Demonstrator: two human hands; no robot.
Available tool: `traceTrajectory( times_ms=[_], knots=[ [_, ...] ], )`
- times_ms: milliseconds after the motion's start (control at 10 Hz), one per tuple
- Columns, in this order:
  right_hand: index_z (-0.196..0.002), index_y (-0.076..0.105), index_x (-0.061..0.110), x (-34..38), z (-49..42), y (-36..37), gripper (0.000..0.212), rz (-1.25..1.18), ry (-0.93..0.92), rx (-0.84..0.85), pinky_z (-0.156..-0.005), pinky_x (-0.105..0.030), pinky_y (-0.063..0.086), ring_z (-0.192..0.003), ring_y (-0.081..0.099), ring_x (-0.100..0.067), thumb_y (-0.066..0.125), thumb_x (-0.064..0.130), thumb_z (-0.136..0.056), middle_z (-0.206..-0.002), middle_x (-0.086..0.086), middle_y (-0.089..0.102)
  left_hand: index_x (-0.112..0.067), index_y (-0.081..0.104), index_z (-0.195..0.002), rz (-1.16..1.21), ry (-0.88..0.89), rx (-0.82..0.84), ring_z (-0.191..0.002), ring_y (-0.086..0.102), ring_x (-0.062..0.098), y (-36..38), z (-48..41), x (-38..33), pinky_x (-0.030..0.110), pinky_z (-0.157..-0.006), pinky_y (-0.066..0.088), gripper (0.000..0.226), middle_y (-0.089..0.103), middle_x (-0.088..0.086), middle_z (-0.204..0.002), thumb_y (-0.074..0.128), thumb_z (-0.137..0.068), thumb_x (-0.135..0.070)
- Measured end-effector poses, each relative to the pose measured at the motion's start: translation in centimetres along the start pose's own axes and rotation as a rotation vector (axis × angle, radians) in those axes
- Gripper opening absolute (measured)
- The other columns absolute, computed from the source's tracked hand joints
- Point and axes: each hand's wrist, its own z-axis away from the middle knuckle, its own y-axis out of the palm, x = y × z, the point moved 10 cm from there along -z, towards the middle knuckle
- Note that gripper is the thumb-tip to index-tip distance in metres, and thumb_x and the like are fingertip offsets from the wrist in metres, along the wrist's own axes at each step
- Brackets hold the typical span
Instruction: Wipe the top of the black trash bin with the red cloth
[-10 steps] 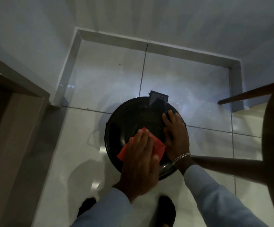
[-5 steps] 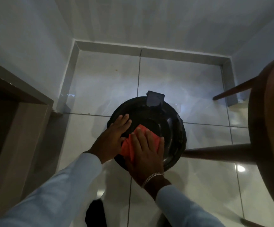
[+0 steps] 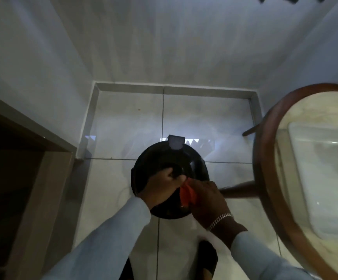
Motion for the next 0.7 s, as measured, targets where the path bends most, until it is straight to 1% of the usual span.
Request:
traceTrajectory(
  times_ms=[100,200,300,400,500,600,700],
  knots=[
    [-0.12,0.057,0.024,2.2,1.9,-6.7,0.048,-0.165,-0.003,-0.082,-0.092,-0.038,0.049,-0.106,0.058,-0.019,0.071,0.035,-0.074,-0.112,0.002,0.066,-0.036,0.06,-0.114,0.605,-0.01,0.278,-0.114,0.059,0.025,6.0,4.8,-5.2,0.044,-0.09,0.056,0.043,0.061,0.004,-0.123,0.074,-0.074,-0.044],
    [-0.136,0.044,0.025,0.6,5.2,-12.8,0.087,-0.534,0.13,-0.084,-0.103,-0.042,0.043,-0.129,0.043,-0.014,0.083,0.032,-0.058,-0.143,0.005,0.044,-0.029,0.055,-0.125,0.707,0.08,0.161,-0.111,0.061,0.028,7.4,7.0,-10.1,0.041,-0.084,0.058,0.057,0.061,0.008,-0.123,0.076,-0.074,-0.012],
    [-0.134,0.044,0.032,-4.9,9.4,-19.3,0.09,-1.04,0.328,-0.293,-0.098,-0.038,0.046,-0.127,0.049,-0.013,0.086,0.017,-0.056,-0.142,0.008,0.047,-0.019,0.061,-0.118,0.836,0.128,0.125,-0.095,0.069,0.023,9.9,7.5,-14.9,0.03,-0.07,0.058,0.052,0.071,0.011,-0.108,0.059,-0.077,0.013],
    [-0.13,0.046,0.028,-11.8,12.4,-21.5,0.076,-1.227,0.596,-0.399,-0.069,-0.035,0.057,-0.089,0.069,-0.018,0.075,-0.001,-0.066,-0.107,-0.007,0.071,-0.02,0.06,-0.116,0.688,0.143,-0.018,-0.102,0.067,0.026,12.9,7.5,-19.2,0.036,-0.081,0.058,0.041,0.069,0.01,-0.113,0.06,-0.083,0.006],
    [-0.122,0.051,0.024,-17.0,13.2,-22.5,0.059,-0.991,0.735,-0.506,-0.053,-0.027,0.055,-0.068,0.069,-0.016,0.07,-0.006,-0.074,-0.075,-0.005,0.075,-0.022,0.046,-0.133,0.288,0.139,-0.165,-0.116,0.057,0.025,16.4,7.2,-22.3,0.043,-0.098,0.051,0.047,0.058,0.003,-0.128,0.061,-0.089,-0.019],
    [-0.114,0.053,0.025,-19.7,12.0,-23.5,0.045,-0.694,0.79,-0.497,-0.061,-0.029,0.055,-0.074,0.064,-0.016,0.07,0.005,-0.077,-0.098,-0.012,0.071,-0.026,0.042,-0.136,0.127,0.096,-0.166,-0.118,0.056,0.022,18.4,7.0,-23.8,0.034,-0.095,0.05,0.05,0.057,-0.005,-0.121,0.055,-0.089,-0.02],
    [-0.119,0.054,0.017,-19.9,11.2,-23.2,0.044,-0.357,0.76,-0.309,-0.084,-0.039,0.054,-0.094,0.064,-0.029,0.069,0.011,-0.078,-0.11,-0.015,0.069,-0.023,0.049,-0.13,0.117,0.125,-0.204,-0.098,0.06,0.007,16.7,8.5,-24.2,0.019,-0.079,0.048,0.043,0.06,-0.017,-0.097,0.056,-0.088,-0.016]
  ],
)
